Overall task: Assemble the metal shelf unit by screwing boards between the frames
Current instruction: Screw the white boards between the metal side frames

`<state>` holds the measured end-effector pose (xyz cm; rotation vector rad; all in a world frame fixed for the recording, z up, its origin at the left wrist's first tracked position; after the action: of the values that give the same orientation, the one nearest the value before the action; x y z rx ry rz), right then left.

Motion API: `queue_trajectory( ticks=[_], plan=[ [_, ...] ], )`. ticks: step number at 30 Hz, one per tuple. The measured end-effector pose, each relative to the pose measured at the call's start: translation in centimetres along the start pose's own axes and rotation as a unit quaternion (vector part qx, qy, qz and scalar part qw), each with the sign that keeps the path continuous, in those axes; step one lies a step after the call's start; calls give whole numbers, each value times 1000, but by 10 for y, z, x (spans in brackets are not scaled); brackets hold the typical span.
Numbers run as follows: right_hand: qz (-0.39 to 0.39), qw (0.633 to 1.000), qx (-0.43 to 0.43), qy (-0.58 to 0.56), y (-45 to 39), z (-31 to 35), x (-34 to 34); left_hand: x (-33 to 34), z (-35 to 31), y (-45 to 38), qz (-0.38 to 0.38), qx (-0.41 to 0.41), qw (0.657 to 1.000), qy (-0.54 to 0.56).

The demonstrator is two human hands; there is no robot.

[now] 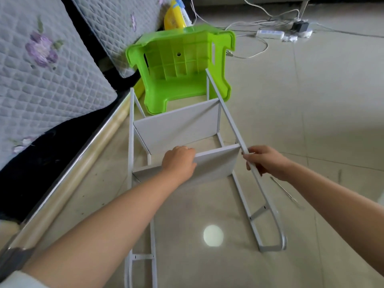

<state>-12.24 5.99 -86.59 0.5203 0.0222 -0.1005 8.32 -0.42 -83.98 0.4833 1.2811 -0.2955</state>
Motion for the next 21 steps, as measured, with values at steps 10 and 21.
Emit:
queue_trajectory(
  ticks=[10,21],
  plan=[
    [179,980,83,-38,16,-38,-22,-12,-16,-25,-54,4,998,-19],
    [96,991,82,-44,-14,-55,-40,-14,-17,-34,-56,-37,998,-23]
  ],
)
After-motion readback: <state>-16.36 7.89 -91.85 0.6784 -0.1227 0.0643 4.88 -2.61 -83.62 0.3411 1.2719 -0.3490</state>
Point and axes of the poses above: each hand's wrist, its own y-axis away from the middle knuckle, its own x-axis out of the palm, z = x × y, the point moved 5 cm from there along -y, towards the middle knuckle, and after that the axes turned 14 degrees about -y, right-handed, at the moved point
